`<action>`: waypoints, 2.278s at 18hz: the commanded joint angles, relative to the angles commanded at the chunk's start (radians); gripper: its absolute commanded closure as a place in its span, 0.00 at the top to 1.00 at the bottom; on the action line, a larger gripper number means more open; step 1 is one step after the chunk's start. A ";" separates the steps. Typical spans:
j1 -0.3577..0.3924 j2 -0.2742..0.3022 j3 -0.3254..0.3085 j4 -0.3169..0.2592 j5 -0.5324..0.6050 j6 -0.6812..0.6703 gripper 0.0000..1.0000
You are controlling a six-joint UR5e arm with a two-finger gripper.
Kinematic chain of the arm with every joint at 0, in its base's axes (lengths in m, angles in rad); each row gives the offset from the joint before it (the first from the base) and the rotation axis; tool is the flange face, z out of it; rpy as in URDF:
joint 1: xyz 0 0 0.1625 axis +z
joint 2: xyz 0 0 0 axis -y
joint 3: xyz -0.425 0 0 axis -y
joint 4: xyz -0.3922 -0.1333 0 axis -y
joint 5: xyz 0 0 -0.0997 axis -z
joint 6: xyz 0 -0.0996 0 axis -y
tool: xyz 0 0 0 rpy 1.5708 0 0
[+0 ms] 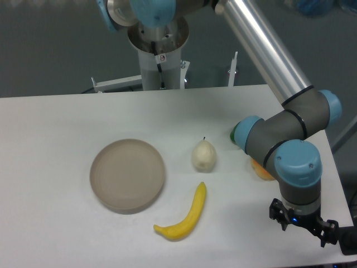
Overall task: Pick up the banana from the table
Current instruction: 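Move the open gripper over the table toward the yellow banana, then lower the gripper onto the banana's stem end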
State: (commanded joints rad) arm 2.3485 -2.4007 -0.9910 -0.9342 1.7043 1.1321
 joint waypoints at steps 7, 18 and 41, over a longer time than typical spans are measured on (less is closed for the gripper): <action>0.000 0.012 -0.008 0.021 -0.008 -0.008 1.00; -0.061 0.162 -0.248 -0.049 -0.099 -0.332 1.00; -0.186 0.167 -0.515 0.095 -0.140 -0.414 1.00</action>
State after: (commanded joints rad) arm 2.1629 -2.2335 -1.5063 -0.8391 1.5646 0.7179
